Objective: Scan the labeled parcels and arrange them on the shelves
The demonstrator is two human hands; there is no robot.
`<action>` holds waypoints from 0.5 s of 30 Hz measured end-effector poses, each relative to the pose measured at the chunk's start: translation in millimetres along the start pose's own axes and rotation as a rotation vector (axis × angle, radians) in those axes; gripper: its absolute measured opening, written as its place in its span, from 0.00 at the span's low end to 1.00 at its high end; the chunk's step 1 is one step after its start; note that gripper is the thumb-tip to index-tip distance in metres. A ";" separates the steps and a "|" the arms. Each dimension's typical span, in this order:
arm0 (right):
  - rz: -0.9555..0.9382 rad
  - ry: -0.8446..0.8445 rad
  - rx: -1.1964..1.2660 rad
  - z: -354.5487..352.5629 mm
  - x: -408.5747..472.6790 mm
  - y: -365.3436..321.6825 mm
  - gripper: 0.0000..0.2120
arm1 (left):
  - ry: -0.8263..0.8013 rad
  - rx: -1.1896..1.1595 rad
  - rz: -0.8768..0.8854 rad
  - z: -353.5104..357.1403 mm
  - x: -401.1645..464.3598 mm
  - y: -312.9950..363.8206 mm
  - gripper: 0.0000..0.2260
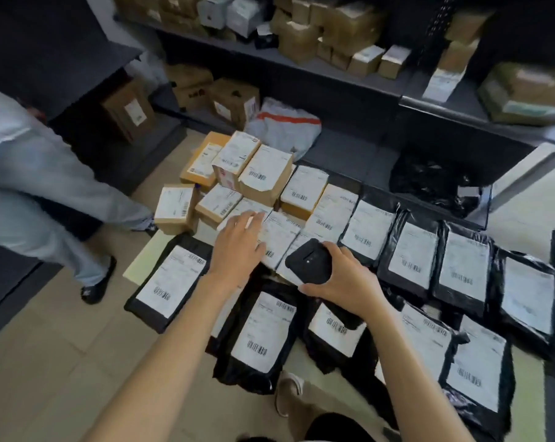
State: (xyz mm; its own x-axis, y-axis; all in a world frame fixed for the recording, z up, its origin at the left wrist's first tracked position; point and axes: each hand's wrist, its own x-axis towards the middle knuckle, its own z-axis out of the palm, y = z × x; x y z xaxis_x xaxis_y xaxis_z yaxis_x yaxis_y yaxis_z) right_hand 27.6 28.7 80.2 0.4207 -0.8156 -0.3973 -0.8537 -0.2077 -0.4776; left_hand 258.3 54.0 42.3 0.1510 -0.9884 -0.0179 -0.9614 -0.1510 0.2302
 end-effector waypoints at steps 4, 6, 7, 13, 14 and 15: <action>0.042 0.013 -0.009 -22.7 51.6 5.7 0.46 | -0.006 -0.034 -0.067 3.6 78.0 -5.5 0.29; 0.064 0.012 0.004 -30.0 69.0 10.9 0.45 | -0.015 -0.025 -0.085 10.0 109.3 -9.1 0.32; 0.077 0.019 0.011 -32.7 75.9 13.6 0.44 | -0.021 -0.014 -0.096 14.3 123.0 -11.3 0.33; 0.133 0.028 0.041 -37.5 98.7 23.0 0.42 | -0.013 0.014 -0.107 39.0 169.6 -20.5 0.40; 0.142 0.031 0.046 -37.2 99.8 22.8 0.42 | -0.008 0.022 -0.098 42.0 170.9 -22.1 0.39; 0.150 0.034 0.054 -36.7 100.9 22.1 0.43 | -0.006 0.029 -0.088 44.7 171.3 -24.0 0.38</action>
State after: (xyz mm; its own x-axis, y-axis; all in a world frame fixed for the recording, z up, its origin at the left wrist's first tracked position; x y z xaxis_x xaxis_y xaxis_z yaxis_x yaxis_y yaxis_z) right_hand 39.9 -78.0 58.3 0.2784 -0.8532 -0.4410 -0.8878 -0.0535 -0.4571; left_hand 297.0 -112.5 -9.8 0.2335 -0.9714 -0.0425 -0.9508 -0.2373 0.1991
